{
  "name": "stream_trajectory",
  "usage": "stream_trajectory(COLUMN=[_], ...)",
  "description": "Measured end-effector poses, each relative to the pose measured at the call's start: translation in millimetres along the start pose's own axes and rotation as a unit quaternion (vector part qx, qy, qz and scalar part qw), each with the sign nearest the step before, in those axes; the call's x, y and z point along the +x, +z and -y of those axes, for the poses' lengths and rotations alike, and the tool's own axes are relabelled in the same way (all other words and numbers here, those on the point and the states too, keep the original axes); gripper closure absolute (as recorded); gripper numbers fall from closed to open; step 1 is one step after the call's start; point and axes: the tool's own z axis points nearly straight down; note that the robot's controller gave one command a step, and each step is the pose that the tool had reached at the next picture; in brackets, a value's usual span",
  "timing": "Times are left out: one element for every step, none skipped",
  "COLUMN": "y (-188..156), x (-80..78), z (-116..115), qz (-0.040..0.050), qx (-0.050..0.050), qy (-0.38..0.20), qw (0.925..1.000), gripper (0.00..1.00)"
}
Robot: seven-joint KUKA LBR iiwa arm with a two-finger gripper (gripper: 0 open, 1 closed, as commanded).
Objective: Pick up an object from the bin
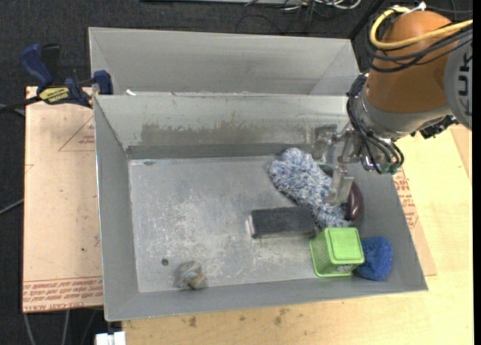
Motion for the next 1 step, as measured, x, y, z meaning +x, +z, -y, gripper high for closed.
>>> stream_trajectory(y=[-4.7], x=[-1.4], z=[-0.2], qz=[0.0040], qx=[0.001], qy=[-0.001], qw=[1.0000], gripper=[0.00])
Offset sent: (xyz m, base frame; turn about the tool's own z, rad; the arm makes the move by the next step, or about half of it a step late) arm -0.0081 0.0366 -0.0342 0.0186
